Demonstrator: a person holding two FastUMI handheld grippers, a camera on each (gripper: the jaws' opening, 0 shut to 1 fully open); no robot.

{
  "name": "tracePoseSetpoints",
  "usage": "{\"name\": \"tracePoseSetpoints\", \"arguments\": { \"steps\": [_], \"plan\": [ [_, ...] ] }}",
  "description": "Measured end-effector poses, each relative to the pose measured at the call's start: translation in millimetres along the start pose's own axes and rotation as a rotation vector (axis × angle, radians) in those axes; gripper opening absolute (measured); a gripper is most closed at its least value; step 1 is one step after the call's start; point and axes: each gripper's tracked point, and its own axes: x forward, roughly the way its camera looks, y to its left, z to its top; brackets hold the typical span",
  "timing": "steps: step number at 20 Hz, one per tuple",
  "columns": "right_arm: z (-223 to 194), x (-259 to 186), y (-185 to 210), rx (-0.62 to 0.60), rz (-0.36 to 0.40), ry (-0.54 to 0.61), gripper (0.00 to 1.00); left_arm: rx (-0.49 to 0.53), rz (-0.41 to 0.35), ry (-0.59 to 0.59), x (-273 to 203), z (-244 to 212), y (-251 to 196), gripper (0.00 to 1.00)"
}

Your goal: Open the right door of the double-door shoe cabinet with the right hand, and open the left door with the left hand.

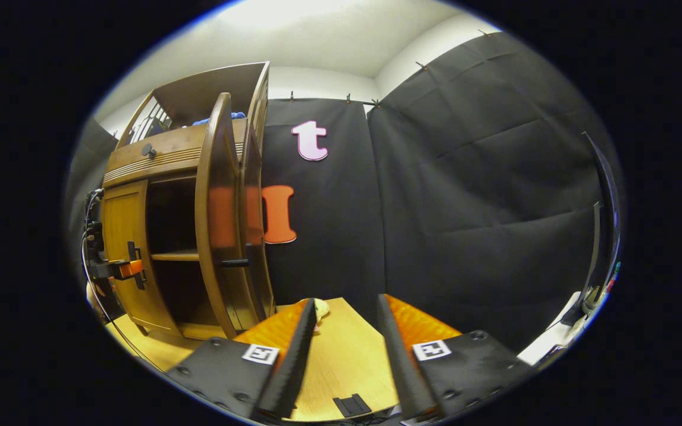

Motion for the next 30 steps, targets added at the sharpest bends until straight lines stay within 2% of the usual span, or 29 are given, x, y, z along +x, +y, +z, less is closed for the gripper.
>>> {"name": "tracePoseSetpoints", "arguments": {
  "steps": [6, 8, 10, 11, 17, 23, 30],
  "plan": [
    [10, -3, -5, -0.001, -0.031, -0.039, 0.98, 0.012, 0.022, 0.023, 12, -7, 4, 0.91],
    [10, -6, -7, -0.002, -0.034, -0.042, 0.98, 0.001, 0.016, 0.02, 15, -8, 5, 0.88],
    [10, -6, -7, -0.001, -0.034, -0.042, 0.98, 0.002, 0.008, 0.016, 14, -8, 4, 0.74],
    [9, -7, -9, 0.001, -0.037, -0.041, 0.98, 0.008, 0.0, 0.016, 15, -7, 1, 0.74],
    [7, -10, -12, 0.015, -0.048, -0.032, 0.98, 0.027, -0.038, 0.026, 17, -7, -15, 0.33],
    [11, -19, -8, 0.002, -0.046, -0.037, 0.98, 0.018, -0.069, 0.062, -1, -8, -13, 0.23],
    [22, -30, 5, -0.032, -0.039, -0.051, 0.98, 0.008, -0.14, 0.067, -38, -3, -5, 0.23]
  ]
}}
